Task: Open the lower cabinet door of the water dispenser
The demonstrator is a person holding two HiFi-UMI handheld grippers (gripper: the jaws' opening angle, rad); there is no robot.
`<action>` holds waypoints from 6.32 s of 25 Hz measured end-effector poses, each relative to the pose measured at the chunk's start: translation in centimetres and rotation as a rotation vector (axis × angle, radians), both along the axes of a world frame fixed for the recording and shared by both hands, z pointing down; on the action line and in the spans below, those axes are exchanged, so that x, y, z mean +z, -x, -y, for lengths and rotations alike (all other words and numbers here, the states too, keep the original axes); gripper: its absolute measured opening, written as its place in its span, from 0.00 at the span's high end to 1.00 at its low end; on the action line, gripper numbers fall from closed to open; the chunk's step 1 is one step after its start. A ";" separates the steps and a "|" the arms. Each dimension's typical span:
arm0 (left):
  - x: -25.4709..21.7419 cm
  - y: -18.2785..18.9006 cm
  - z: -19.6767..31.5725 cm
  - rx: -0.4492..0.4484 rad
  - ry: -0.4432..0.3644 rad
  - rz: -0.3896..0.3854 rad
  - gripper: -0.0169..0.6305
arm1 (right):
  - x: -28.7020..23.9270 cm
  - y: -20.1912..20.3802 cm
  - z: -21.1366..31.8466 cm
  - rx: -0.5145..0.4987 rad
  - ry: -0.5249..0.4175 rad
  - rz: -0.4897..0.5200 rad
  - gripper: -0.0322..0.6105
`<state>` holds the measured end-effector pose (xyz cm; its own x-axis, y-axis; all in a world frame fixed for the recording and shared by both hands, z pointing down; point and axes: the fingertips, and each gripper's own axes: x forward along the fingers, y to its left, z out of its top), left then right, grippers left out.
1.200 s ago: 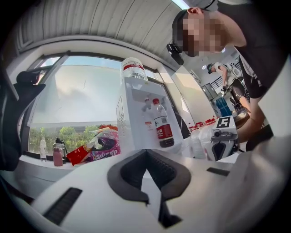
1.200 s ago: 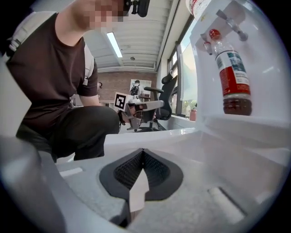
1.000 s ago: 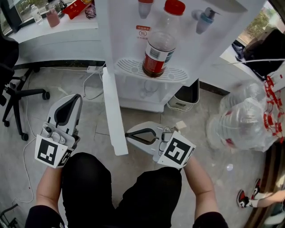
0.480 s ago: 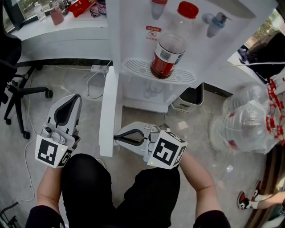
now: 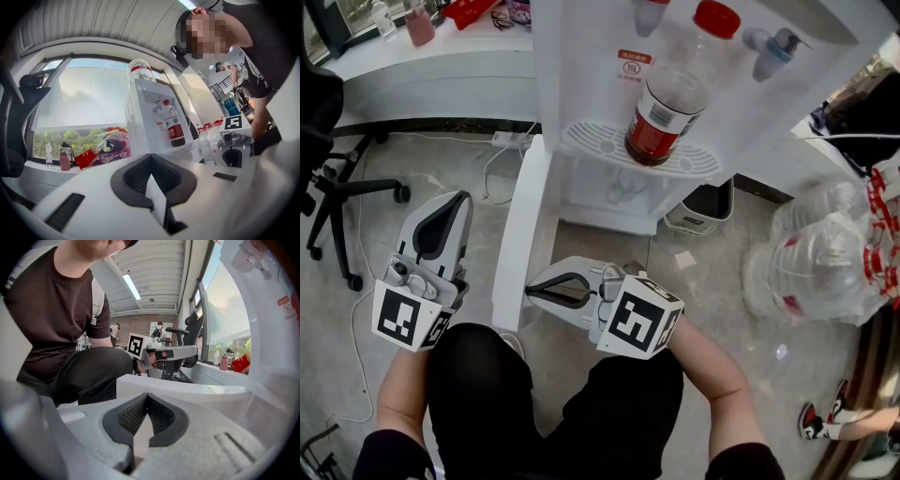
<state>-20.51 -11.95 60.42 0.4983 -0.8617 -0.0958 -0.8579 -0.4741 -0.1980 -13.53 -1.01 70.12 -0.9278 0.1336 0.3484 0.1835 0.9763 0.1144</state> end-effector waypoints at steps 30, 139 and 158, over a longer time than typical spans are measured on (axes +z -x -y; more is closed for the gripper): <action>-10.0 -3.7 1.0 0.138 -0.025 0.082 0.96 | -13.8 -14.7 12.1 0.940 0.033 0.305 0.95; -67.1 -3.3 -7.8 -0.118 -0.012 -0.121 0.96 | -71.7 -33.2 3.3 1.495 -0.128 0.379 0.95; -67.7 -4.9 -7.2 -0.045 -0.039 -0.142 0.96 | -71.4 -33.3 3.7 1.500 -0.125 0.371 0.95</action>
<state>-15.57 -4.78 -7.27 0.4380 -0.8772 -0.1965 -0.8990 -0.4285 -0.0908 19.80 -4.70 -1.33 -0.2134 -0.9769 0.0144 -0.9767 0.2136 0.0223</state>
